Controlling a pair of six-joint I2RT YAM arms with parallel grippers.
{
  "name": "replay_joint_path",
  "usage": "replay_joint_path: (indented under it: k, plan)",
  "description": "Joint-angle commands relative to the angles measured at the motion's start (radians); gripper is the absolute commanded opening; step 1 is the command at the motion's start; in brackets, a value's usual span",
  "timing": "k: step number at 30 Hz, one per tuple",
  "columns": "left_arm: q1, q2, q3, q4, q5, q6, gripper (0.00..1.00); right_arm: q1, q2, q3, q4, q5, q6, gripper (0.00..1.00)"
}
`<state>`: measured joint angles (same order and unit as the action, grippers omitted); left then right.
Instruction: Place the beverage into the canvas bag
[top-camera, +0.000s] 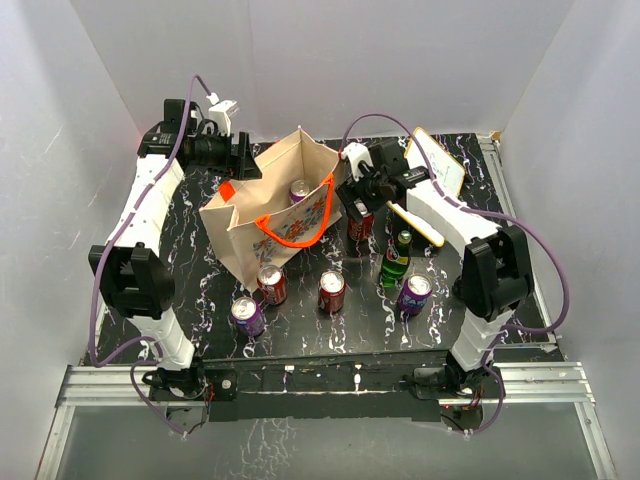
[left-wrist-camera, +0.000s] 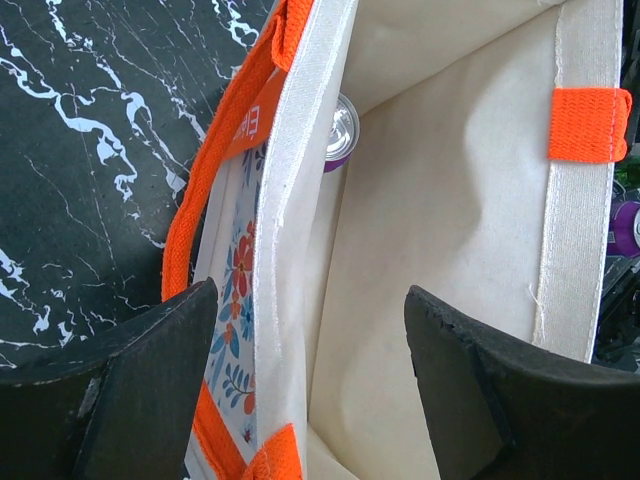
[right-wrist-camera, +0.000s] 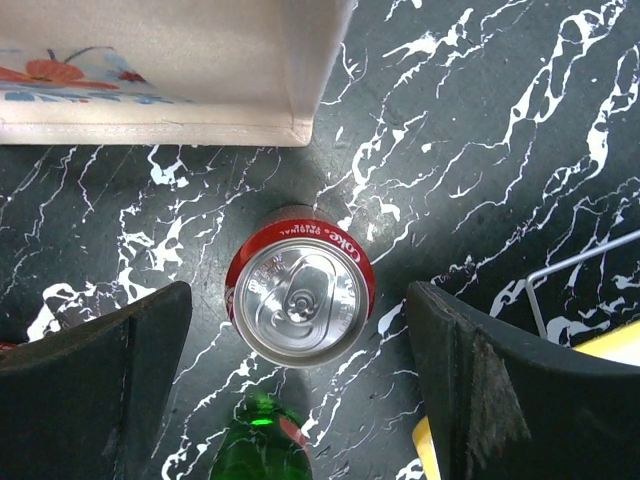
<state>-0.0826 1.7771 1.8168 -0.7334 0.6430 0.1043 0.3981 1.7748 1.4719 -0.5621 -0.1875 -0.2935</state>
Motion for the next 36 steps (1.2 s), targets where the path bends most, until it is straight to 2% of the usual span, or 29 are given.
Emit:
replay_joint_path:
  k: [1, 14, 31, 36]
  plan:
    - [-0.004, -0.07, -0.008, -0.015, -0.001, 0.021, 0.74, -0.001, 0.017, 0.038, 0.035, -0.049, -0.069, 0.92]
    - [-0.005, -0.075, -0.016, -0.02, -0.016, 0.031, 0.74, -0.017, 0.083, 0.03, 0.043, -0.09, -0.1, 0.9]
    - [-0.005, -0.064, -0.01, -0.016, -0.016, 0.033, 0.75, -0.022, 0.09, 0.012, 0.049, -0.124, -0.095, 0.76]
    - [-0.005, -0.066, -0.012, -0.015, -0.016, 0.033, 0.75, -0.022, 0.086, 0.002, 0.05, -0.113, -0.101, 0.76]
